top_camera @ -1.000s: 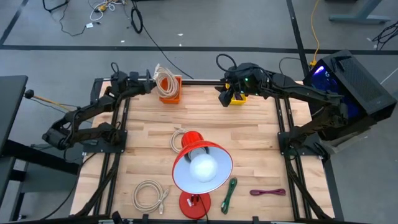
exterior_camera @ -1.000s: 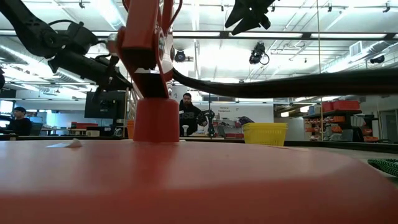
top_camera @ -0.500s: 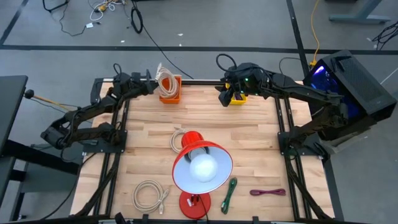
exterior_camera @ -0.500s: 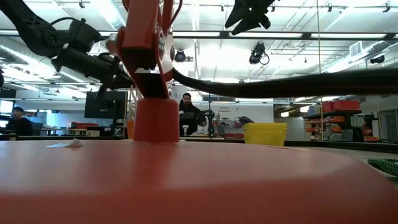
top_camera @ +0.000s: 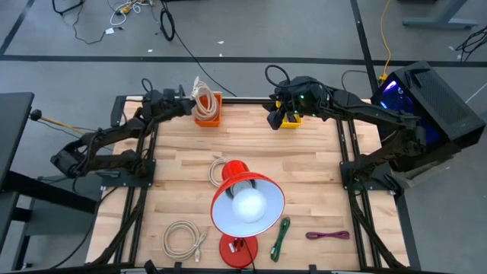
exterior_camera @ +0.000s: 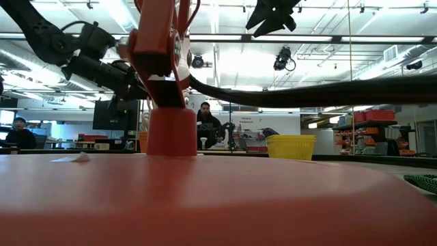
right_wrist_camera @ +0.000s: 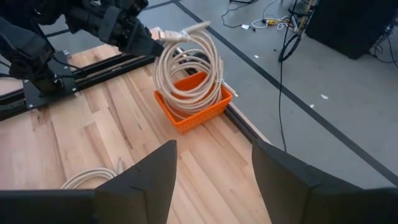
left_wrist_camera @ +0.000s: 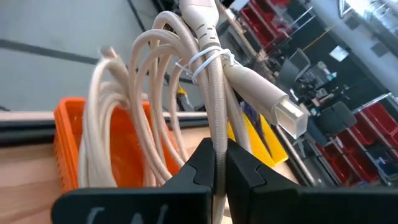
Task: Pick & Place USB Port
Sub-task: Put the brown HDMI cable into the orange bin
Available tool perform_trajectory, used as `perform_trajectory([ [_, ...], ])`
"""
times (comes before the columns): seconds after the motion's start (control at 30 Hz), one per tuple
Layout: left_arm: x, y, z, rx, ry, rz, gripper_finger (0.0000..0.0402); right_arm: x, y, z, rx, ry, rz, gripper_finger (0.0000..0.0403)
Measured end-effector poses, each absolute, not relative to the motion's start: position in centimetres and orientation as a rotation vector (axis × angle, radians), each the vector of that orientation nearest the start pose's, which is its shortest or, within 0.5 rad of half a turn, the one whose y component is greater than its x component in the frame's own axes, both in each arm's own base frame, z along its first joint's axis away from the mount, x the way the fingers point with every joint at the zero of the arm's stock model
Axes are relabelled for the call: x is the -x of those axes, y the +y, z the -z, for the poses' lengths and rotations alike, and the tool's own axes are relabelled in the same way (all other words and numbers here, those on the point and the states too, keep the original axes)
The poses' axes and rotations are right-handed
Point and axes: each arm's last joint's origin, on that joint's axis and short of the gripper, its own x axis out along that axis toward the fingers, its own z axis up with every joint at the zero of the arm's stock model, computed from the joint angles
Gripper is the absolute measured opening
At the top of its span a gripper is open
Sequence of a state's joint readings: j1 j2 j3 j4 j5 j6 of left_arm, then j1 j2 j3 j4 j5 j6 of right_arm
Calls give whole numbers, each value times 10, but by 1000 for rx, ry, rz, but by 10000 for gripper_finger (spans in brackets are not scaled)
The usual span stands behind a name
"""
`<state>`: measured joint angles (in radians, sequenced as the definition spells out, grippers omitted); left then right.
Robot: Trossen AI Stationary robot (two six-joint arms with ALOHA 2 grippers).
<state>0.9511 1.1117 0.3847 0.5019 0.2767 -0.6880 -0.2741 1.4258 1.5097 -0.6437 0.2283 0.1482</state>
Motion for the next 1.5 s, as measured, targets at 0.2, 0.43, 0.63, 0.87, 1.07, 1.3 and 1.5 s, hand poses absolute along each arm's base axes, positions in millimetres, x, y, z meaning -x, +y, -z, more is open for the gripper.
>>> perform_trajectory([
  [0.2, -147, 180, -184, 818, -22, -692, 15, -289, -88, -394, -154, 529, 530, 208],
  [0.43, -146, 186, -176, 811, 13, -703, 15, -289, -87, -393, -158, 544, 519, 208],
  [0.63, -139, 196, -191, 784, -65, -698, 15, -289, -87, -393, -157, 545, 519, 208],
  [0.87, -136, 200, -190, 803, -13, -713, 15, -289, -87, -393, -157, 545, 520, 208],
  [1.07, -137, 196, -180, 813, 121, -736, 15, -289, -87, -393, -154, 546, 519, 208],
  [1.3, -139, 200, -196, 782, -31, -706, 15, -289, -87, -393, -150, 548, 521, 208],
  [1.5, -141, 202, -200, 779, 82, -737, 15, -288, -87, -392, -149, 554, 520, 208],
])
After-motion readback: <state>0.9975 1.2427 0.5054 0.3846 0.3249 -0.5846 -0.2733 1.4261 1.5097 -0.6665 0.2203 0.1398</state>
